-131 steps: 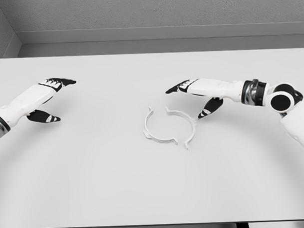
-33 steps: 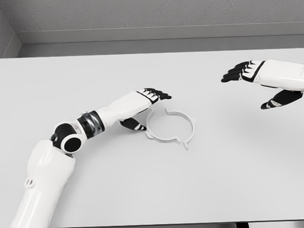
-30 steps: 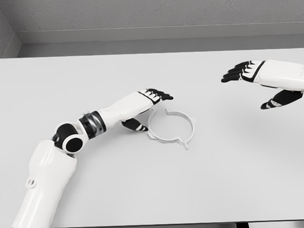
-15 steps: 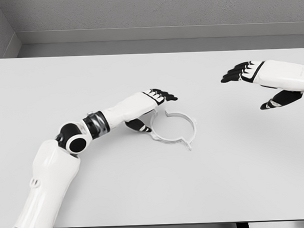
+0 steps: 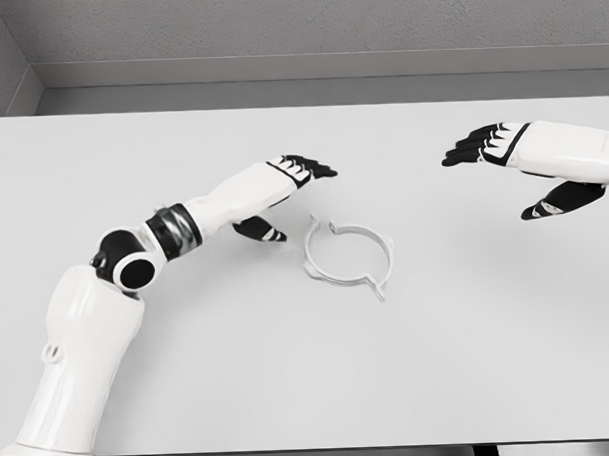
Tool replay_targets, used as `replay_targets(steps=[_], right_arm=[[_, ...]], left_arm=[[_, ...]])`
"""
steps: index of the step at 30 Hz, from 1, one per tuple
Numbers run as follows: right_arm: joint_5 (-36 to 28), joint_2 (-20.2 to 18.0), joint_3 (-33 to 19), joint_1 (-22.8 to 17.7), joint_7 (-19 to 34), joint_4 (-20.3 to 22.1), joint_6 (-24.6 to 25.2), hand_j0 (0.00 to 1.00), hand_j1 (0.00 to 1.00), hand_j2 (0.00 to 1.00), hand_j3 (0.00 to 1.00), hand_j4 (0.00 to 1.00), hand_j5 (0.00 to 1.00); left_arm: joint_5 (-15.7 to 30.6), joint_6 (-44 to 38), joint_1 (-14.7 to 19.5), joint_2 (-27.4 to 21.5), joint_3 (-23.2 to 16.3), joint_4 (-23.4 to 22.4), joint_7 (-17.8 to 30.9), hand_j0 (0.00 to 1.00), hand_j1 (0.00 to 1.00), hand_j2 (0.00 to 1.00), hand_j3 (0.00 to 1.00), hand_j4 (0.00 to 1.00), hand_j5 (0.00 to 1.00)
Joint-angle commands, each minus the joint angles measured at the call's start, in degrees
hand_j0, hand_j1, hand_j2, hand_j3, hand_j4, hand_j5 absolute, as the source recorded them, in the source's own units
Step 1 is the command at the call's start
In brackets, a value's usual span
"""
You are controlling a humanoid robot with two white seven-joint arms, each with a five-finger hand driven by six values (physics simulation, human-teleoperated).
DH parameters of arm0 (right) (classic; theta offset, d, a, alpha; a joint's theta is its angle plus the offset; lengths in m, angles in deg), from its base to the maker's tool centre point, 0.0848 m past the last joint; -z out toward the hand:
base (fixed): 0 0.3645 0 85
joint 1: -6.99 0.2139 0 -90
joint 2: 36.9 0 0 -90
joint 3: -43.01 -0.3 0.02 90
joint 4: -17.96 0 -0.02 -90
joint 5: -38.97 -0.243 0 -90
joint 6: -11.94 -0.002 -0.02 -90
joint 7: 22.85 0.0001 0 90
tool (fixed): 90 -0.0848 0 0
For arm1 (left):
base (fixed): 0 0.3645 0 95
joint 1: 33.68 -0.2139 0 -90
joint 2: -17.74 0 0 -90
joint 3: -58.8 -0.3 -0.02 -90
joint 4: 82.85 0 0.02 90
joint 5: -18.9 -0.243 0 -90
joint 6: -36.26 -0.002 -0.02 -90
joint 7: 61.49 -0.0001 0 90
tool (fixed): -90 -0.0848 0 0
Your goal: Assemble PVC drainage pipe clamps
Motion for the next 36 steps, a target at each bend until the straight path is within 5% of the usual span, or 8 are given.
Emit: replay_targets(steps=[1,6,11,18,36], right_arm=[[-0.4,-0.1,0.0,0.0,0.0,0.0,0.2,1.00,1.00,1.00,1.00,1.00,1.00],[-0.5,-0.1,0.0,0.0,0.0,0.1,0.2,1.00,1.00,1.00,1.00,1.00,1.00],[-0.5,-0.2,0.0,0.0,0.0,0.2,0.2,1.00,1.00,1.00,1.00,1.00,1.00],[-0.5,-0.4,-0.3,-0.1,0.0,1.7,0.2,1.00,1.00,1.00,1.00,1.00,1.00],[-0.5,-0.5,-0.3,0.0,0.0,1.7,0.2,1.00,1.00,1.00,1.00,1.00,1.00]], left_arm=[[0.1,-0.1,0.3,-0.9,0.0,0.8,0.0,1.00,1.00,1.00,1.00,1.00,1.00],[-0.3,-0.1,5.2,-0.7,-8.1,0.1,0.0,1.00,1.00,1.00,1.00,1.00,1.00],[-0.3,-0.1,5.8,-0.2,-12.2,0.1,0.0,1.00,1.00,1.00,1.00,1.00,1.00],[-2.4,-0.1,5.8,2.5,-13.0,0.3,0.0,1.00,1.00,1.00,1.00,1.00,1.00],[-2.5,-0.1,4.7,0.3,-15.6,3.1,0.0,1.00,1.00,1.00,1.00,1.00,1.00]])
